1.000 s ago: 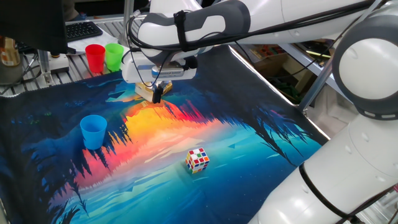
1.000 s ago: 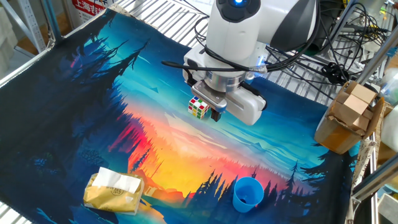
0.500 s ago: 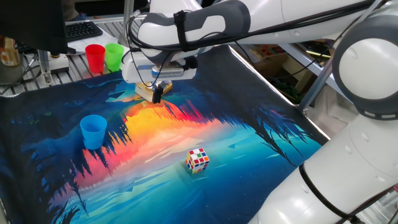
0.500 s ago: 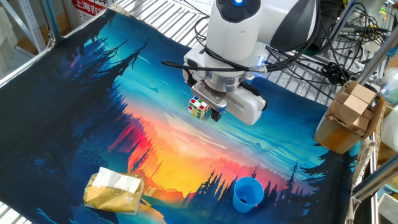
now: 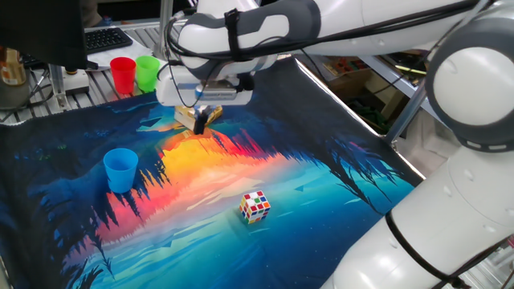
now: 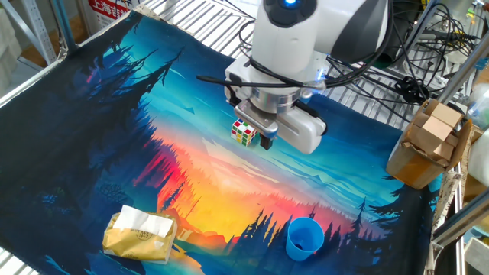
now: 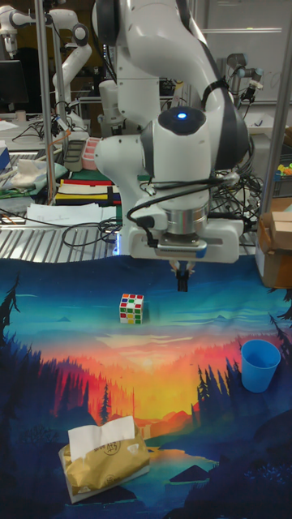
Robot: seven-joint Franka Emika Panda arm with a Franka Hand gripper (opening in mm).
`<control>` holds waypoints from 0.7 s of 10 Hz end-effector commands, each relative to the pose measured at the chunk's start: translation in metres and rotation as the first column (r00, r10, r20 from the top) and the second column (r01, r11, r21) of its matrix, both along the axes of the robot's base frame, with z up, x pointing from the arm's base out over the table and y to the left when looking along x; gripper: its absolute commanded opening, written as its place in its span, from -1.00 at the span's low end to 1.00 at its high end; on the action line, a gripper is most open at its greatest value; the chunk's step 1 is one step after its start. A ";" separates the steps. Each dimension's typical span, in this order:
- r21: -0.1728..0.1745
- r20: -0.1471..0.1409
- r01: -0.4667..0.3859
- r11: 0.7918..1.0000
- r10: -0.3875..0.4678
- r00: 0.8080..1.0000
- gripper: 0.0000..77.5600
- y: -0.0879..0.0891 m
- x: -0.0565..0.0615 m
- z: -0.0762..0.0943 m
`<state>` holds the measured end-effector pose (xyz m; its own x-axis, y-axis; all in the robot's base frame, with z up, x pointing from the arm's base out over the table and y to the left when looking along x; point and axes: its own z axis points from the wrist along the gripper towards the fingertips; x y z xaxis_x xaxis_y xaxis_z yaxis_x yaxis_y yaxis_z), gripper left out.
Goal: Pick up the cup
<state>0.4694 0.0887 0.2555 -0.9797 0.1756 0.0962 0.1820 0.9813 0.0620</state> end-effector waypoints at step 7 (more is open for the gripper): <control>0.024 0.032 0.027 0.999 -0.028 0.999 -1.00 0.074 0.006 -0.051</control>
<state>0.4731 0.1567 0.2105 -0.9770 0.1974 0.0810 0.2042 0.9751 0.0868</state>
